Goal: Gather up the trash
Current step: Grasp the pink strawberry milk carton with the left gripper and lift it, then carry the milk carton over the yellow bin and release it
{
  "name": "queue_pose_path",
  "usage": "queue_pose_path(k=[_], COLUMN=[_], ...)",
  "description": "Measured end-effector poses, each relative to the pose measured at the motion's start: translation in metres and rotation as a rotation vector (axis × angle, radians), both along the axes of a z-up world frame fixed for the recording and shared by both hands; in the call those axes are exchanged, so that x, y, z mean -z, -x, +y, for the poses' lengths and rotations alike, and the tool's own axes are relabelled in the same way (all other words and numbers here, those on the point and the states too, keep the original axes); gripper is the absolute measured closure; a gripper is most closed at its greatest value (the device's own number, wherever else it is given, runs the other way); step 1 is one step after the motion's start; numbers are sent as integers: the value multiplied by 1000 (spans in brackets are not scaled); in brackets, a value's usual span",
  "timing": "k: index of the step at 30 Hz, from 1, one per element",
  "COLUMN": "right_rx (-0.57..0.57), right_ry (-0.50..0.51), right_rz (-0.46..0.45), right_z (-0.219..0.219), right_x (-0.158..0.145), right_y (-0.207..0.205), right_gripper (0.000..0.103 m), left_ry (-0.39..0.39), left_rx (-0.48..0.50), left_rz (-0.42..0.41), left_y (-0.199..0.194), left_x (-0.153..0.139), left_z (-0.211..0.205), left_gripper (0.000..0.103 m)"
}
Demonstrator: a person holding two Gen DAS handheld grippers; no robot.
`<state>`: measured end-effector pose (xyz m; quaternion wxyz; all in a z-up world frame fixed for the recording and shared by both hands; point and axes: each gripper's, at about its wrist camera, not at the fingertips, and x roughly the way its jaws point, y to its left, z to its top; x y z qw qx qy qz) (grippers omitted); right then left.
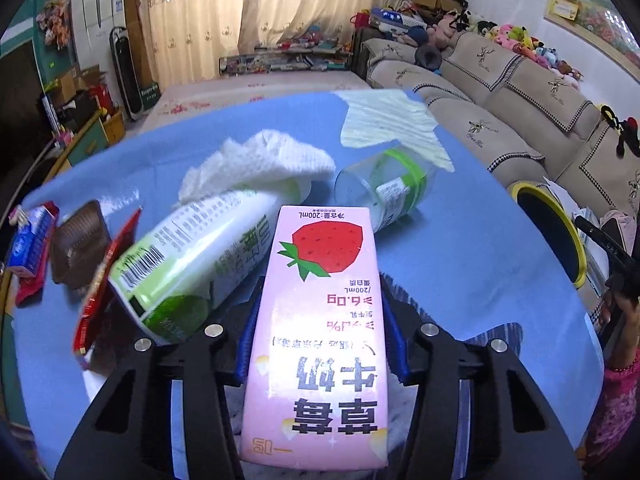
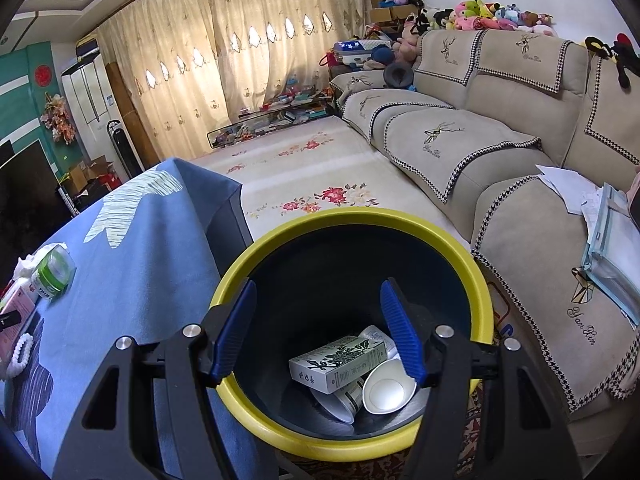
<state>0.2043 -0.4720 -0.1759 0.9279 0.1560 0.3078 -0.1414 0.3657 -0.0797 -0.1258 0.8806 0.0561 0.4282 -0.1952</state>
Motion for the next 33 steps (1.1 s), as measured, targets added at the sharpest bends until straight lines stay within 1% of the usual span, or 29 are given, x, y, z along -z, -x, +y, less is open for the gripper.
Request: queue_pose_path(k=[8, 12, 16, 21, 26, 30, 31, 33], right_rx=[-3, 3, 19, 57, 96, 122, 128, 143], right_ry=[-19, -16, -7, 18, 27, 26, 23, 13], right_rz=[-18, -31, -48, -77, -111, -124, -125, -127], right_z=[0, -2, -7, -17, -31, -46, -49, -59], right_x=[-4, -8, -16, -30, -39, -41, -40, -37], right_y=[17, 35, 56, 85, 110, 124, 127, 133], right_gripper=[41, 41, 41, 40, 38, 38, 38, 38], left_ry=[-22, -14, -5, 7, 47, 48, 46, 32], left_rx=[36, 72, 118, 203, 307, 372, 394, 417], left_rz=[-91, -125, -131, -125, -88, -59, -41, -28], left_y=[40, 60, 73, 82, 84, 78, 77, 73], left_x=[-41, -63, -76, -82, -82, -72, -68, -58], left_z=[-16, -37, -65, -114, -180, -236, -254, -279], left_gripper=[52, 52, 52, 52, 52, 52, 52, 52])
